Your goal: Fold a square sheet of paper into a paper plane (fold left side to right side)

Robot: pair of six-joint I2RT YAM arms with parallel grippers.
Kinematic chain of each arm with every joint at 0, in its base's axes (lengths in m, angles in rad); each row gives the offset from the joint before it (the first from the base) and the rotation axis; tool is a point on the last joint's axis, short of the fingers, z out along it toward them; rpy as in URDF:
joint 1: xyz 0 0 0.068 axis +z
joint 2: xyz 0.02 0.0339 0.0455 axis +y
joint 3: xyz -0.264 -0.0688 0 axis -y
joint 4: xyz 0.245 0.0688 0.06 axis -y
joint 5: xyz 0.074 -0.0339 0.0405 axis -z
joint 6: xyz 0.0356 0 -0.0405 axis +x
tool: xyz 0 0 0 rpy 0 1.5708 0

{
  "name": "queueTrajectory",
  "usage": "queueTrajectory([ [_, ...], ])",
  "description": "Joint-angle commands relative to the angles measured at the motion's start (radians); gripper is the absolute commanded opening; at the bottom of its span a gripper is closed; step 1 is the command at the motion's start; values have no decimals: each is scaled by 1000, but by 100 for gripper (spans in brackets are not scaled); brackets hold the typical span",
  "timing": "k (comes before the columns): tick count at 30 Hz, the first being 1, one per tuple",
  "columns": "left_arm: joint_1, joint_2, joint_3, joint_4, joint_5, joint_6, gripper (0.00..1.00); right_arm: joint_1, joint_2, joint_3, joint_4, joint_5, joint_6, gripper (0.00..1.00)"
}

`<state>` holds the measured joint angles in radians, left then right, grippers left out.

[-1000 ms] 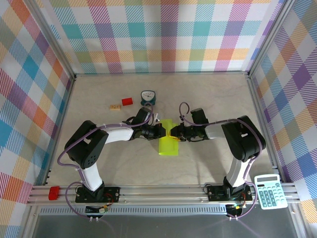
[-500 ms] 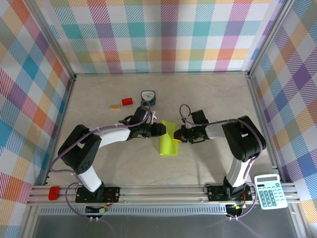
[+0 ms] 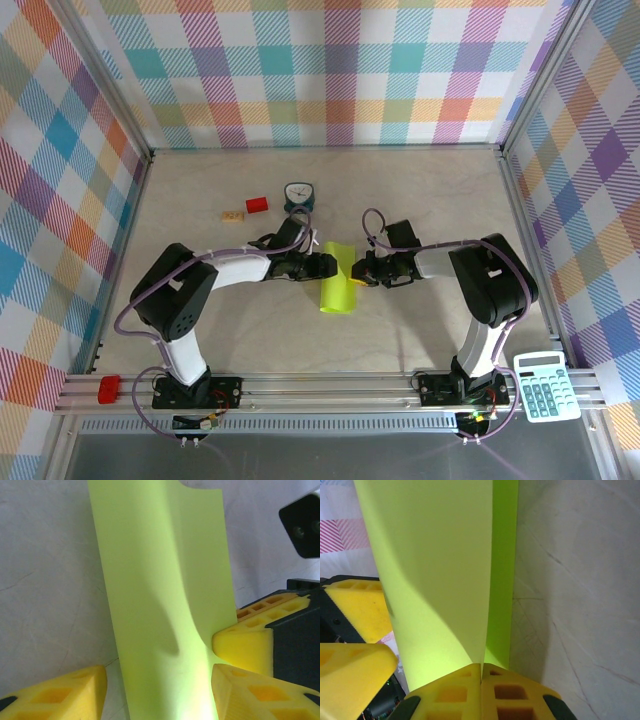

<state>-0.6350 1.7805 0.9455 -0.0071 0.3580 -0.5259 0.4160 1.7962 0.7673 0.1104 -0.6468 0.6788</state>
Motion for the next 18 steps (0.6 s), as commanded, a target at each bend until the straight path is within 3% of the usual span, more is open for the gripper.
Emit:
queueTrajectory([
  [1,-12,22,26,-12,24,12,57,6,-18,21,-8,-21,-17,5],
  [18,-17,22,-3,21,24,-17,56,41,17,35,31,-45,-1,7],
])
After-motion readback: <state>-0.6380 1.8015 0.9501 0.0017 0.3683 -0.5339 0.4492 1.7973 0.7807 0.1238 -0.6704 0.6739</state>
